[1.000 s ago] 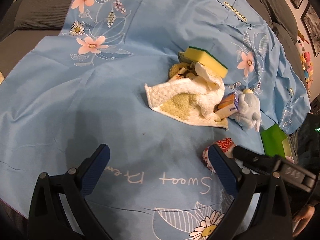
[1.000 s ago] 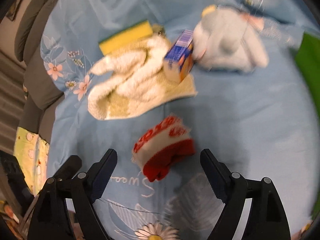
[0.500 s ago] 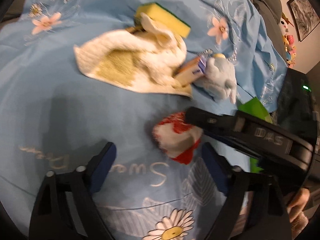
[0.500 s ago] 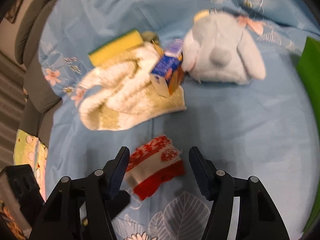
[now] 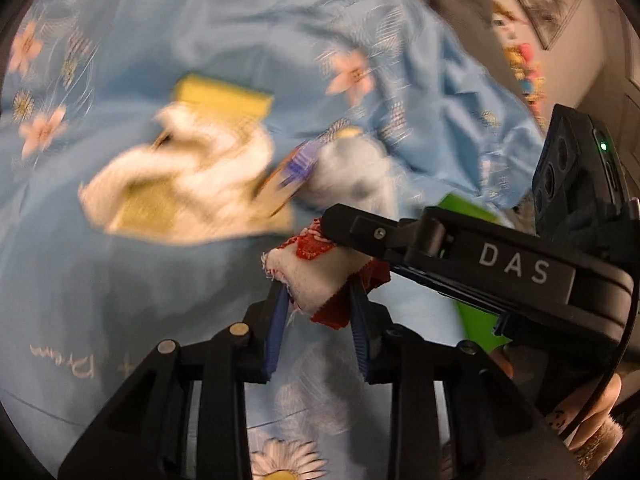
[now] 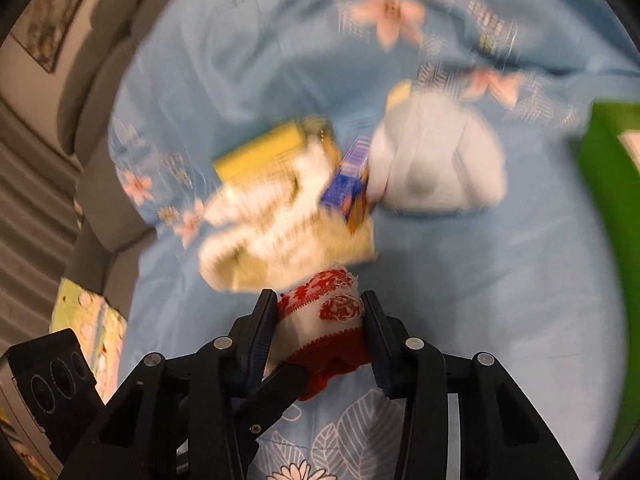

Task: Organize soft objects
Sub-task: 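Carry the knit cozy into the green box and open the right gripper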

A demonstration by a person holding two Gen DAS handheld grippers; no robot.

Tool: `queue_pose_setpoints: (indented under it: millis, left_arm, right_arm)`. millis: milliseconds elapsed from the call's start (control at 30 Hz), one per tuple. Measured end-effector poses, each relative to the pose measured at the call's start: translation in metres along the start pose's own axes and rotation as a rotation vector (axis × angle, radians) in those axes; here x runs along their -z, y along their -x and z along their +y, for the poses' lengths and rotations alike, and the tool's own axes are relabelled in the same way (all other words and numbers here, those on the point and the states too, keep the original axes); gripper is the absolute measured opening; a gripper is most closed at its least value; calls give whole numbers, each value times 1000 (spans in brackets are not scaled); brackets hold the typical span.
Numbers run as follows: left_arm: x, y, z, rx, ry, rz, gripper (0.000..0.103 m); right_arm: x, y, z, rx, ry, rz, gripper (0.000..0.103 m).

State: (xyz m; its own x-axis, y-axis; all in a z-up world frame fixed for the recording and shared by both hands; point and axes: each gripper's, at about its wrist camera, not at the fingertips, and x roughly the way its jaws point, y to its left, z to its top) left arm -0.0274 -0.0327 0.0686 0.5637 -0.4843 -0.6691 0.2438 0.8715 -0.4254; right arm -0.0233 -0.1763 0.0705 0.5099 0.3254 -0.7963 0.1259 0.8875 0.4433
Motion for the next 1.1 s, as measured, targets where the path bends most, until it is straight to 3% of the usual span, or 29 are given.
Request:
queue_pose_setpoints:
  millis: [200,400,767,1100]
  left_arm:
    - [-11,19,-58,80,-137,-90,28]
    - [-19,6,-112,196,-224,-107,28]
    - [-13,-61,-214,361,-370,32,29]
    - [-5,-122,-269,432,-431,231,29]
  right_arm:
    - [-11,73,-11,40,-4,-185,45]
    - [-18,126,-49,116,-85,-317,44]
    - [-17,185,-151,289,-331,-434,43]
    - [-11,201,-221,394,-513,-398,43]
